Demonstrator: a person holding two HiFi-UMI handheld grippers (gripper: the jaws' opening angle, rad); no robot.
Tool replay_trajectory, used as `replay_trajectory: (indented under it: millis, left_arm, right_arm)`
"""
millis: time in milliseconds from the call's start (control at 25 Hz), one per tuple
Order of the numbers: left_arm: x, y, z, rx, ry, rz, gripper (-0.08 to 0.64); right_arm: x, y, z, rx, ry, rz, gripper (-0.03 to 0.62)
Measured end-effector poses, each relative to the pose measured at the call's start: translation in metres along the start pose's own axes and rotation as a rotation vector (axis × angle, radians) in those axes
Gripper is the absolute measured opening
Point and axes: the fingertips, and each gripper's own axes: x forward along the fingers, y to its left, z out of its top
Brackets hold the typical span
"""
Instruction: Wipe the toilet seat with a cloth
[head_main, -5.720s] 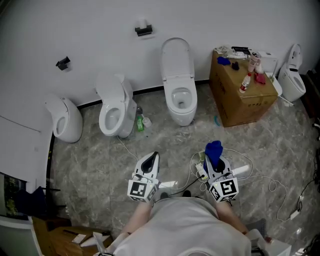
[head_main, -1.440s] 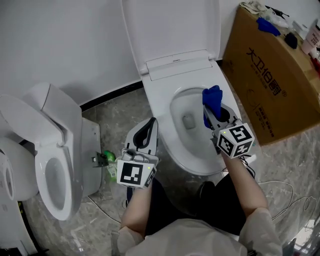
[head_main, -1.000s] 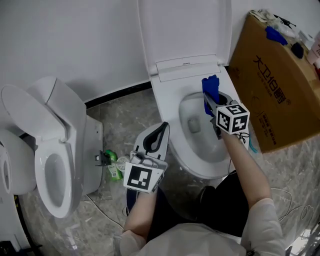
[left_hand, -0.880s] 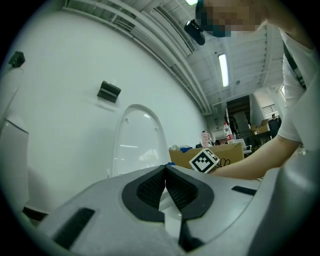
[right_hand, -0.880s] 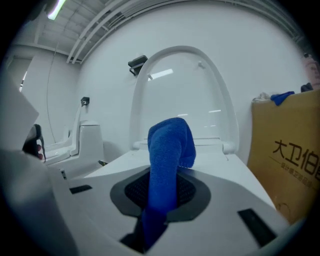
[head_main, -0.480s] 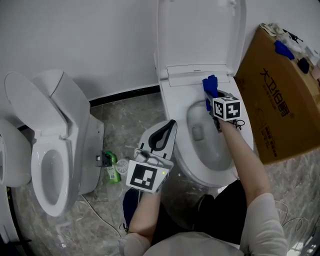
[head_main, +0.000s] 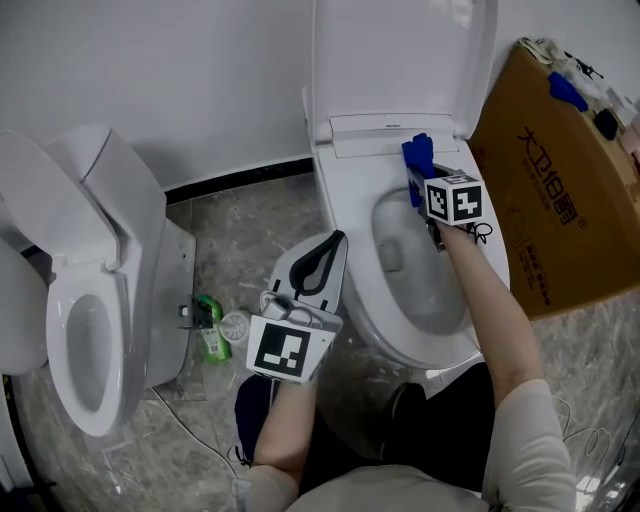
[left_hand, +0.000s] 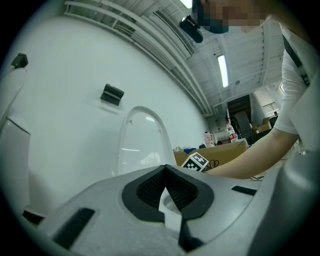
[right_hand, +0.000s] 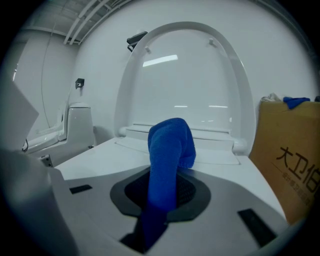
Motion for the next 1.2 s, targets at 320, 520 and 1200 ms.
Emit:
replay_trajectory:
  millis: [320,520,1200]
  left_arm:
    - [0.009,-0.011,-0.006,0.013,0.005,-0.072,0.006]
    - [0.01,-0.014,-0.009,0.001,0.001,-0.086,0.006]
    - [0.004,-0.02,0.001,0.047,-0.039,-0.149,0.006]
  right_arm:
    - [0.008,-0.001,0.005,-0.039,0.06,0.019,0.046]
    - [0.012,0.003,0.009,-0.027,0.058,0.015,0.046]
    - [0.018,0.011,0.014,-0.036,0.04,-0.007,0.046]
